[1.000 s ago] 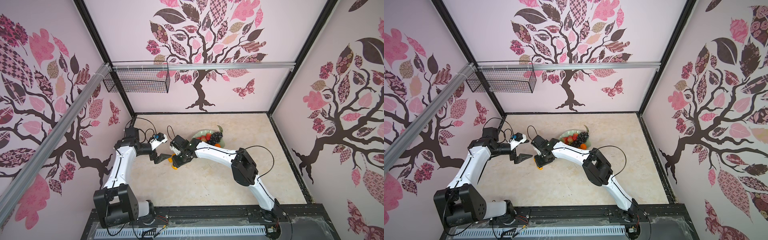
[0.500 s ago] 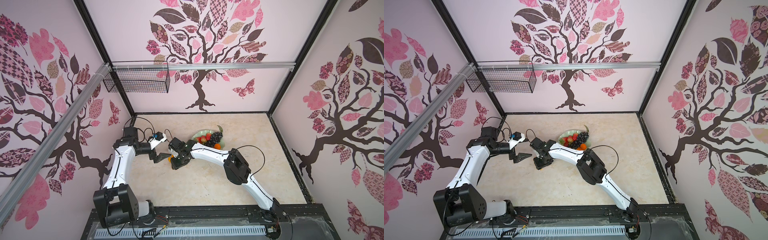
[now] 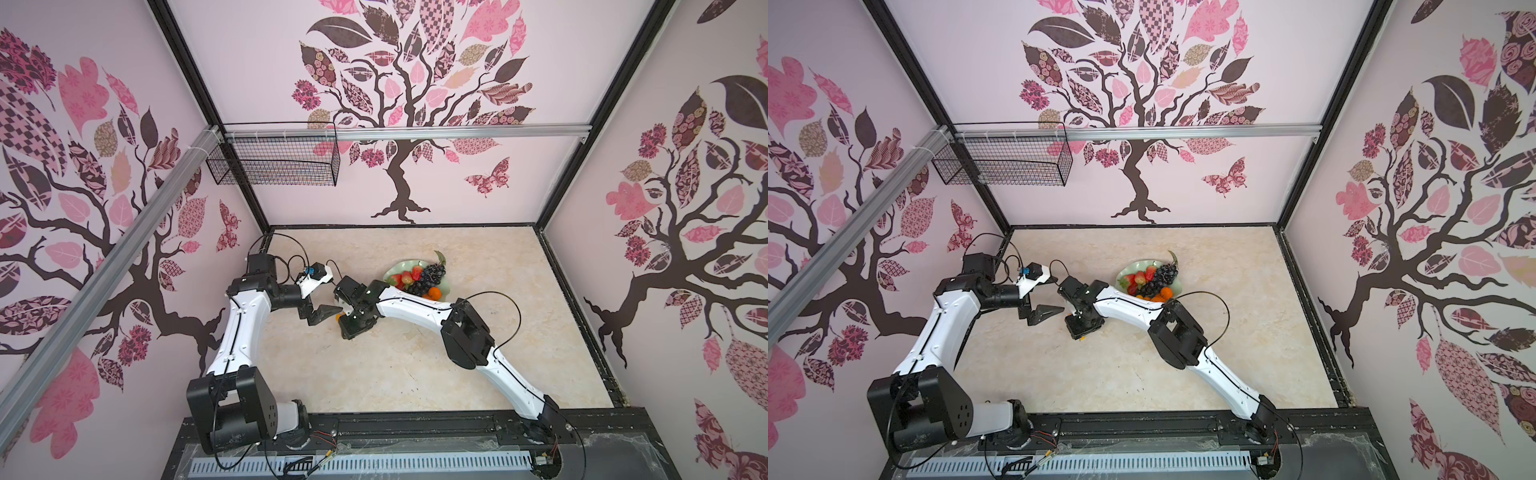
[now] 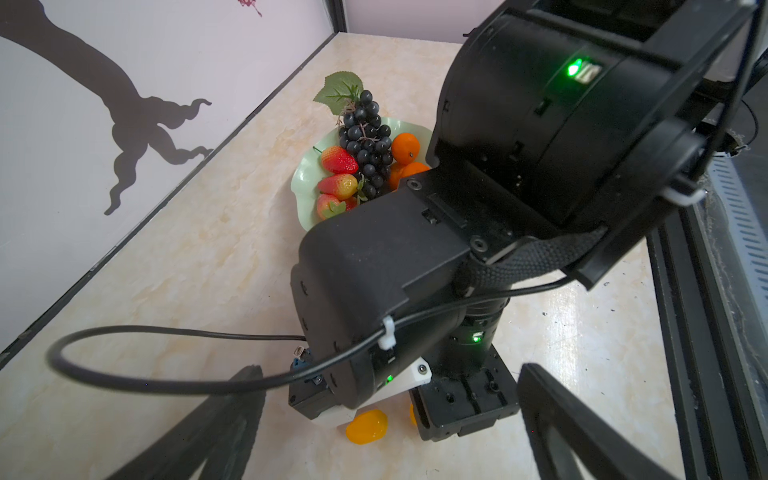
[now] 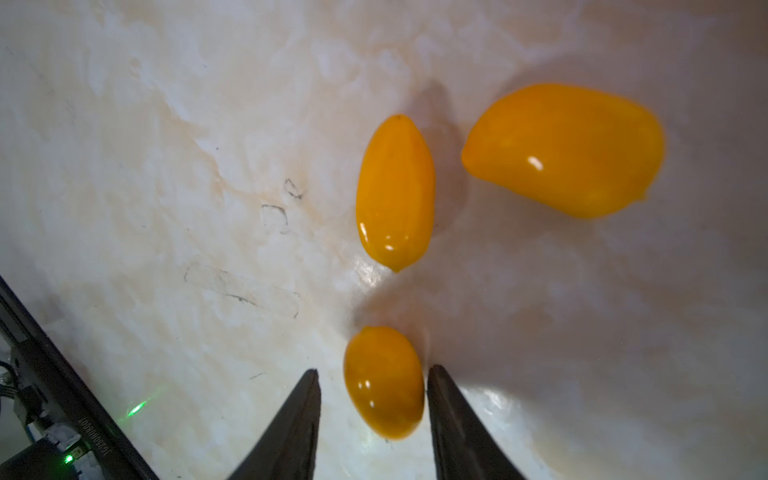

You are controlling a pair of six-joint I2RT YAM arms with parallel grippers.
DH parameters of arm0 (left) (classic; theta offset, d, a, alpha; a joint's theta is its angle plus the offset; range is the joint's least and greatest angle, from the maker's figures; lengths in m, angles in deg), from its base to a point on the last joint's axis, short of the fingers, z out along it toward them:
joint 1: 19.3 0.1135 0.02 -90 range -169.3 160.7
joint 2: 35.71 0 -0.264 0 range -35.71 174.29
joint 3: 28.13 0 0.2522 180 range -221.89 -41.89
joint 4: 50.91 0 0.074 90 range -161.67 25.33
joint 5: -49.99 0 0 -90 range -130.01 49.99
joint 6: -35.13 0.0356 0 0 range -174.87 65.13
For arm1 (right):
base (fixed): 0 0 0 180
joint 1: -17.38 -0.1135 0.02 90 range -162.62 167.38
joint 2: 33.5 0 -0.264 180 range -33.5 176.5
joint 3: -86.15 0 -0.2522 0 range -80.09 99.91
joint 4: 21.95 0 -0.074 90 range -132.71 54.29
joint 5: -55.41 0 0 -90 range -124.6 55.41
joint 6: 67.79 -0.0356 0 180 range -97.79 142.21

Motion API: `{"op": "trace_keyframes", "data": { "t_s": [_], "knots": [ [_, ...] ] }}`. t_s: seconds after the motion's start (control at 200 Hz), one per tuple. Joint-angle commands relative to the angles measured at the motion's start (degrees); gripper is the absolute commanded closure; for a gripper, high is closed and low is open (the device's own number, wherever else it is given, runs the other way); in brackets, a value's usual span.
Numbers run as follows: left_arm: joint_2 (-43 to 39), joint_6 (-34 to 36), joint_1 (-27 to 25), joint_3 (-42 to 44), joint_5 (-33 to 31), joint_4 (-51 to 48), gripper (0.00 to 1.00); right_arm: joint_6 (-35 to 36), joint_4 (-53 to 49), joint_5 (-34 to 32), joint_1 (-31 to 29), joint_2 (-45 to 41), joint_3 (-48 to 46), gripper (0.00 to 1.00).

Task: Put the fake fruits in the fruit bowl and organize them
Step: 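Lower the right gripper onto another yellow fruit and close it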

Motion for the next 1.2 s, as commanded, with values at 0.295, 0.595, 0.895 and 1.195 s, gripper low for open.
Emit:
{"op": "trace_keyframes", "data": {
  "t_s": [0.295,0.595,0.895,1.195],
  "knots": [
    [0.5,-1.6,0.8,-2.4,1.9,1.0,0.01,1.1,-3.2,-1.3,-0.4,3.5,1.2,0.59],
    [0.4,-1.6,0.8,-2.5,2.6,1.0,0.01,0.7,-2.8,-1.0,-0.4,2.9,1.8,0.65],
    [-0.5,-2.9,1.2,-3.0,6.4,3.4,0.01,-1.2,-1.8,0.4,1.0,-3.5,1.2,0.68],
    [-0.6,-13.7,1.2,-2.2,13.3,14.7,0.01,-1.6,0.1,-1.9,3.5,-13.0,-5.1,0.69]
  ]
}}
